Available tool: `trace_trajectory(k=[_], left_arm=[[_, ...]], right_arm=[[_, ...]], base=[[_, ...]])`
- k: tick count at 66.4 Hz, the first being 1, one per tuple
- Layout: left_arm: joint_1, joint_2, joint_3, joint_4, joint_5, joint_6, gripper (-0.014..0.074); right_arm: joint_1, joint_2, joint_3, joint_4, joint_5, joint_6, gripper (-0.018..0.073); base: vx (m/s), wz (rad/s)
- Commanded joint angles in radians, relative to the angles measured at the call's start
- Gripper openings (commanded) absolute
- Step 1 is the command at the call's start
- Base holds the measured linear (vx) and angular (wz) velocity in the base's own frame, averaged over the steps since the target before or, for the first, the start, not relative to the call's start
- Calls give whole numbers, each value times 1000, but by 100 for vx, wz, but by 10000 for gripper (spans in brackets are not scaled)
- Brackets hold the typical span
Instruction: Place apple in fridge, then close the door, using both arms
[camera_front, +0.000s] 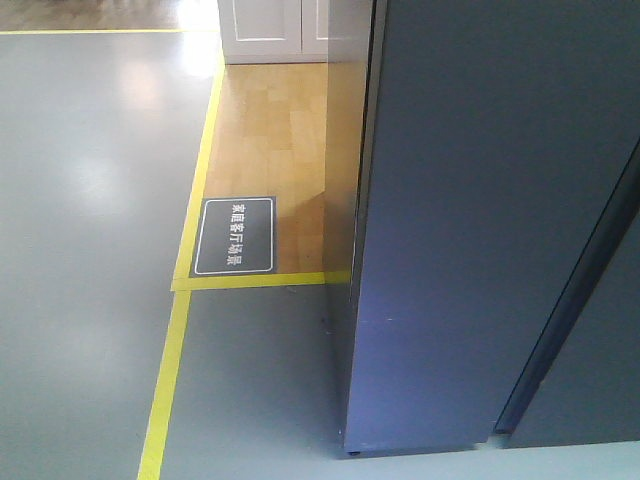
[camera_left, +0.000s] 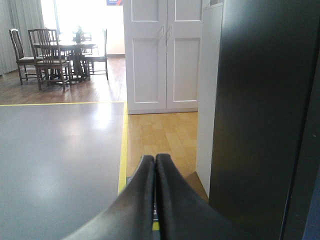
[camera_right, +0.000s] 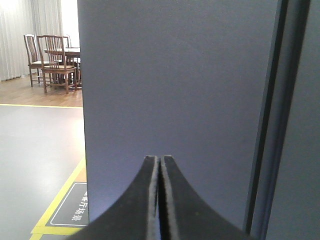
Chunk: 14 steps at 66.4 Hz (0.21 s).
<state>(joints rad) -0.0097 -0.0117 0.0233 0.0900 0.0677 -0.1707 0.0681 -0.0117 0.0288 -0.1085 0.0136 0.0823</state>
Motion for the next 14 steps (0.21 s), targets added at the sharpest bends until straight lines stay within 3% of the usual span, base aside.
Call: trace_trajectory(k=[1,14], left_arm=[[4,-19,-17,-2,-73,0,-6],[35,-18,-17,-2,-68,0,-6]], right_arm=[[0,-10,-4,-11,-72,-3,-3],[0,-10,-4,-11,-73,-3,-3]], base=[[0,0],[0,0]])
